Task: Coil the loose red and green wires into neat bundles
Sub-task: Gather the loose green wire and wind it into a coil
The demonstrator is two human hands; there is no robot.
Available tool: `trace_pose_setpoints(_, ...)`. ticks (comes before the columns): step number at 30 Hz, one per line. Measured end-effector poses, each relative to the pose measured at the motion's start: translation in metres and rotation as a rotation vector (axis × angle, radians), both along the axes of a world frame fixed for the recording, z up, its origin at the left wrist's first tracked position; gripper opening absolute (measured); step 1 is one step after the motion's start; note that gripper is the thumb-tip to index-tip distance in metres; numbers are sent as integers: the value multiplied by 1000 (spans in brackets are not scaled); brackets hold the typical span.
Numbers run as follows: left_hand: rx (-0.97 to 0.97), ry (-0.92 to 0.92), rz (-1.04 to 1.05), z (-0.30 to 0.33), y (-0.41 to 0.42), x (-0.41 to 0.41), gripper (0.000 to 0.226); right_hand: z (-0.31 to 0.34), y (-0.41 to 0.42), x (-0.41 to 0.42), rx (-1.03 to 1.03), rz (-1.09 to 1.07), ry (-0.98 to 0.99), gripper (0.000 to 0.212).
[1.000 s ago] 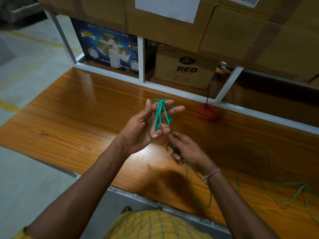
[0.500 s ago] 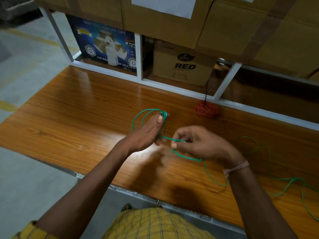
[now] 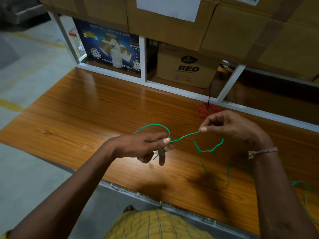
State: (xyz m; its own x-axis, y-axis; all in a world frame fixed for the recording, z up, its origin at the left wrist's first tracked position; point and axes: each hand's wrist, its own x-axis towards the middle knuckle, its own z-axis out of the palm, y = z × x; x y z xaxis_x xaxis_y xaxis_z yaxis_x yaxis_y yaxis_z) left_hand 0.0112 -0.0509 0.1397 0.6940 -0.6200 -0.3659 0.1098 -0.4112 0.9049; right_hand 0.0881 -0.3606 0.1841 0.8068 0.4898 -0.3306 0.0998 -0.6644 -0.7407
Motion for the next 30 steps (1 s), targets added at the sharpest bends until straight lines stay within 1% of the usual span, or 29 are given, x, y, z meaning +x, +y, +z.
trace_pose_setpoints(2,-156,92,-45,2,-2,-6,43,-4,6,3,25,-16,-68,7)
trace_pose_setpoints(4,-357,157,-58,3,-8,-10,45,-15,17,7,58,-34,-130,6)
trace_pose_setpoints(9,-903,298,53,5,-14,-4,51,-49,39,3,195,-10,-230,6)
trace_pose_setpoints(11,-1099,388,97,9,-13,0,49,-60,49,-7,183,34,-294,22)
trace_pose_setpoints(12,-1163,402,135,11,-12,2,49,-68,53,-12,153,49,-322,25)
trace_pose_setpoints(13,-1206,387,186,13,-10,5,49,-77,57,-17,118,62,-333,21)
trace_pose_setpoints(15,-1263,332,300,19,-9,10,52,-96,65,-29,74,91,-299,15)
trace_pose_setpoints(16,-1277,309,357,20,-8,13,54,-103,69,-36,60,96,-280,18)
trace_pose_setpoints(18,-1253,268,469,17,-9,20,59,-110,81,-51,24,152,-264,24)
trace_pose_setpoints(20,-1131,209,592,10,-14,27,61,-108,92,-66,9,229,-231,25)
trace_pose_setpoints(22,-933,132,706,2,-23,31,63,-102,98,-76,21,268,-206,26)
trace_pose_setpoints(24,-651,-24,764,-5,-29,29,68,-95,98,-81,16,263,-168,28)
trace_pose_setpoints(26,-349,-239,733,-17,-31,26,72,-85,94,-86,18,257,-99,31)
trace_pose_setpoints(27,-246,-318,695,-23,-29,25,80,-79,90,-89,45,252,-37,31)
trace_pose_setpoints(29,-65,-425,613,-36,-22,26,99,-63,80,-93,157,199,155,27)
trace_pose_setpoints(30,43,-471,559,-42,-19,26,105,-53,75,-95,218,153,275,25)
